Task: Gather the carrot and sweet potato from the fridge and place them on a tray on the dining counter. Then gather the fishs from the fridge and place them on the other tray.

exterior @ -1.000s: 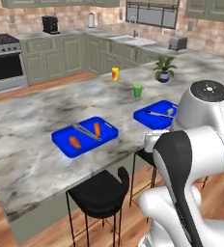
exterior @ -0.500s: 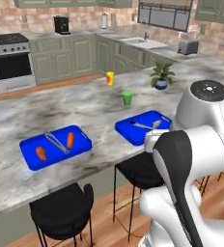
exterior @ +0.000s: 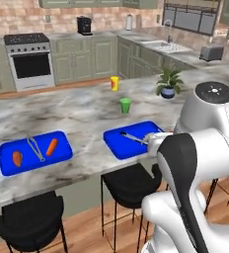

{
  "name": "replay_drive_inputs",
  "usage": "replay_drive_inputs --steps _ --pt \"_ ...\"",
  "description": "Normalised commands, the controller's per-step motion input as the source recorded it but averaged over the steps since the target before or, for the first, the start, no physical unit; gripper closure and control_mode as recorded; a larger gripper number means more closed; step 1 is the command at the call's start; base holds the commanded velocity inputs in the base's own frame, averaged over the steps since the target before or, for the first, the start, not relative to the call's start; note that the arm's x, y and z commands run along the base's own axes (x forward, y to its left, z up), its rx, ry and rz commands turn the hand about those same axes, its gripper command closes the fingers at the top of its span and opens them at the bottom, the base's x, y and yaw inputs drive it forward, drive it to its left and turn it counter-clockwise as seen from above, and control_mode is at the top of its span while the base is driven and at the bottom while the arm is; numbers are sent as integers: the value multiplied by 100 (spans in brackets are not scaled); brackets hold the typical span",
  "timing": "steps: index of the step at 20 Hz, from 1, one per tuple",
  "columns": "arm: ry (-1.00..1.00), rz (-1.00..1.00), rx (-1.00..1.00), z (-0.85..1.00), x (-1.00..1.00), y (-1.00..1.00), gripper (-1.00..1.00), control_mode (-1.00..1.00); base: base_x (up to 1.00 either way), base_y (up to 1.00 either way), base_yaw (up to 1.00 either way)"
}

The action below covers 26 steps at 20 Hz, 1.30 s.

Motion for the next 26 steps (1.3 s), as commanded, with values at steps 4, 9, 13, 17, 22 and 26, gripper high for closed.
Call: replay_drive_inputs --steps 4,9,13,17,22,26 --pt "0 0 0 0 0 0 100 100 38 -38 36" --pt "0 0 0 0 0 0 100 100 40 -40 39" --pt "0 0 0 0 0 0 100 100 48 -49 35" --pt "0 0 0 0 0 0 100 100 46 -53 28" --pt "2 2 0 -2 11 -6 100 -100 31 -39 15" --pt "9 9 6 -12 79 -49 100 -100 0 0 0"
